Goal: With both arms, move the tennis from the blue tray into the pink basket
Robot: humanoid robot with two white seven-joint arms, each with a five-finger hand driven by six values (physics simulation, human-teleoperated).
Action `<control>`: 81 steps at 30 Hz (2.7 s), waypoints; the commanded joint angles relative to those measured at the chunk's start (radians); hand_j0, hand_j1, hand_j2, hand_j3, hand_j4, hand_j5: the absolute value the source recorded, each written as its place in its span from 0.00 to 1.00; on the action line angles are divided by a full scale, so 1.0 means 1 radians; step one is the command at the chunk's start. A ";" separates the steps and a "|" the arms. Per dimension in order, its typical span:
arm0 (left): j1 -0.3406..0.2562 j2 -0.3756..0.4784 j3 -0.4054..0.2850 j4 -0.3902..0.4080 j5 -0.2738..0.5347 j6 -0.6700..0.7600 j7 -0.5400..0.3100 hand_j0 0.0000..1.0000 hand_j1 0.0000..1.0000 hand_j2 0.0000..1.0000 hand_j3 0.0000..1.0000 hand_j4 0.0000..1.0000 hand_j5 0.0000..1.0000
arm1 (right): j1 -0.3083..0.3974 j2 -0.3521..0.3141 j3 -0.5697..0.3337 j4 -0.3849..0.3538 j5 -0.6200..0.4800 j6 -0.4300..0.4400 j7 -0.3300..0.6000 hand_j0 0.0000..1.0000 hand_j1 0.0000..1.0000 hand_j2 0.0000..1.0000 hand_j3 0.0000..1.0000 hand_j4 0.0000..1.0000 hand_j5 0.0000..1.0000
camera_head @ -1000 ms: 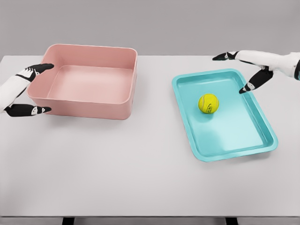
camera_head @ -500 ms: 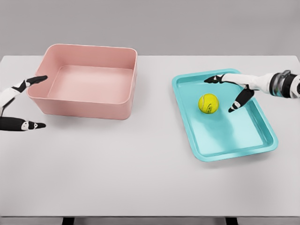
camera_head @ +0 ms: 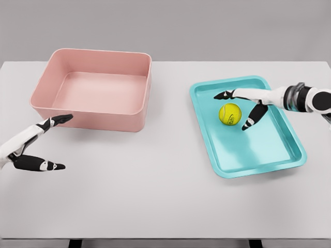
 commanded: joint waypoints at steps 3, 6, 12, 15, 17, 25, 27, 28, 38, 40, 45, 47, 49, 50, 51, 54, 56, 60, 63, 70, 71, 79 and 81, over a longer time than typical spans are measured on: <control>0.000 0.002 -0.002 -0.001 0.004 0.001 0.000 1.00 1.00 1.00 1.00 1.00 1.00 | 0.000 0.000 0.014 0.001 -0.002 0.000 0.000 1.00 1.00 1.00 1.00 1.00 1.00; 0.000 0.002 -0.002 -0.001 0.003 0.001 0.000 1.00 1.00 1.00 1.00 1.00 1.00 | 0.000 0.000 0.014 0.006 -0.002 0.002 0.000 1.00 1.00 1.00 1.00 1.00 1.00; 0.000 0.000 -0.002 -0.001 0.001 0.001 0.000 1.00 1.00 1.00 1.00 1.00 1.00 | -0.008 0.008 0.014 0.007 0.001 0.008 0.000 0.74 0.74 0.74 0.74 0.74 0.74; 0.000 0.000 -0.002 -0.001 0.001 0.001 0.000 1.00 1.00 1.00 1.00 1.00 1.00 | -0.008 0.014 0.014 0.007 0.002 0.008 0.000 0.64 0.64 0.64 0.64 0.64 0.64; 0.002 0.000 -0.002 -0.003 0.001 0.001 0.000 1.00 1.00 1.00 1.00 1.00 1.00 | -0.008 0.019 0.018 0.006 0.002 0.007 0.000 0.59 0.59 0.59 0.59 0.59 0.59; 0.002 0.000 -0.002 -0.004 0.000 0.001 0.000 1.00 1.00 1.00 1.00 1.00 1.00 | -0.020 0.019 0.023 0.000 -0.001 0.002 0.000 0.31 0.31 0.31 0.31 0.31 0.31; 0.002 0.000 -0.002 -0.004 0.000 0.001 0.000 1.00 1.00 1.00 1.00 1.00 1.00 | -0.037 0.012 0.012 -0.013 -0.002 -0.012 0.000 0.30 0.30 0.30 0.30 0.30 0.30; 0.002 0.000 -0.002 -0.004 0.000 0.001 0.000 1.00 1.00 1.00 1.00 1.00 1.00 | -0.041 0.006 -0.005 -0.030 -0.004 -0.026 0.000 0.27 0.27 0.27 0.27 0.27 0.27; 0.002 0.000 -0.002 -0.007 0.000 0.001 0.000 1.00 1.00 1.00 1.00 1.00 1.00 | -0.043 0.008 0.049 -0.431 -0.010 -0.038 0.000 0.22 0.22 0.22 0.22 0.22 0.22; 0.002 0.000 -0.002 -0.007 0.000 0.001 0.000 1.00 1.00 1.00 1.00 1.00 1.00 | -0.043 0.048 0.101 -0.464 -0.002 -0.036 0.000 0.22 0.22 0.22 0.22 0.22 0.22; 0.002 0.000 -0.002 -0.007 0.000 0.001 0.000 1.00 1.00 1.00 1.00 1.00 1.00 | -0.037 0.152 0.179 -0.456 0.033 -0.029 0.000 0.22 0.22 0.22 0.22 0.22 0.22; 0.003 0.000 -0.002 -0.007 -0.002 0.001 0.000 1.00 1.00 1.00 1.00 1.00 1.00 | -0.037 0.192 0.190 -0.438 0.035 -0.026 0.000 0.23 0.23 0.23 0.23 0.23 0.23; 0.003 0.000 -0.002 -0.009 -0.002 0.001 0.000 1.00 1.00 1.00 1.00 1.00 1.00 | -0.037 0.238 0.196 -0.396 0.036 -0.026 0.000 0.24 0.24 0.24 0.24 0.24 0.24; 0.003 0.000 -0.002 -0.009 -0.002 0.001 0.000 1.00 1.00 1.00 1.00 1.00 1.00 | -0.038 0.259 0.199 -0.379 0.045 -0.026 0.000 0.24 0.24 0.24 0.24 0.24 0.24; 0.003 -0.001 -0.002 -0.009 -0.002 0.001 0.000 1.00 1.00 1.00 1.00 1.00 1.00 | -0.038 0.284 0.199 -0.366 0.065 -0.024 0.000 0.25 0.25 0.25 0.25 0.25 0.25; 0.003 -0.001 -0.002 -0.009 -0.002 0.001 0.000 1.00 1.00 1.00 1.00 1.00 1.00 | -0.040 0.338 0.198 -0.286 0.094 -0.024 0.000 0.26 0.26 0.26 0.26 0.26 0.26; 0.003 -0.003 -0.004 -0.009 -0.002 0.001 0.000 1.00 1.00 1.00 1.00 1.00 1.00 | -0.040 0.342 0.189 -0.269 0.134 -0.024 0.000 0.27 0.27 0.27 0.27 0.27 0.27; 0.003 -0.006 -0.004 -0.011 -0.003 0.001 0.000 1.00 1.00 1.00 1.00 1.00 1.00 | -0.040 0.359 0.192 -0.277 0.140 -0.032 0.000 0.35 0.35 0.35 0.35 0.35 0.35; 0.003 -0.006 -0.004 -0.011 -0.005 0.001 0.000 1.00 1.00 1.00 1.00 1.00 1.00 | -0.040 0.356 0.193 -0.290 0.147 -0.036 0.000 0.69 0.69 0.69 0.69 0.69 0.69; 0.003 -0.007 -0.004 -0.011 -0.005 0.001 0.000 1.00 1.00 1.00 1.00 1.00 1.00 | -0.043 0.322 0.181 -0.362 0.148 -0.038 0.000 0.98 0.98 0.98 0.98 0.98 0.98; 0.003 -0.007 -0.004 -0.011 -0.005 0.001 0.000 1.00 1.00 1.00 1.00 1.00 1.00 | -0.044 0.315 0.175 -0.387 0.151 -0.038 0.000 0.99 0.99 0.99 0.99 0.99 0.99; 0.002 -0.026 -0.016 -0.018 -0.049 0.001 0.000 1.00 1.00 1.00 1.00 1.00 1.00 | -0.008 0.075 -0.114 -0.525 -0.181 -0.460 0.000 1.00 1.00 1.00 1.00 1.00 1.00; 0.000 -0.032 -0.038 -0.018 -0.049 0.001 0.000 1.00 1.00 1.00 1.00 1.00 1.00 | 0.008 -0.026 -0.192 -0.507 -0.323 -0.485 0.000 1.00 1.00 1.00 1.00 1.00 1.00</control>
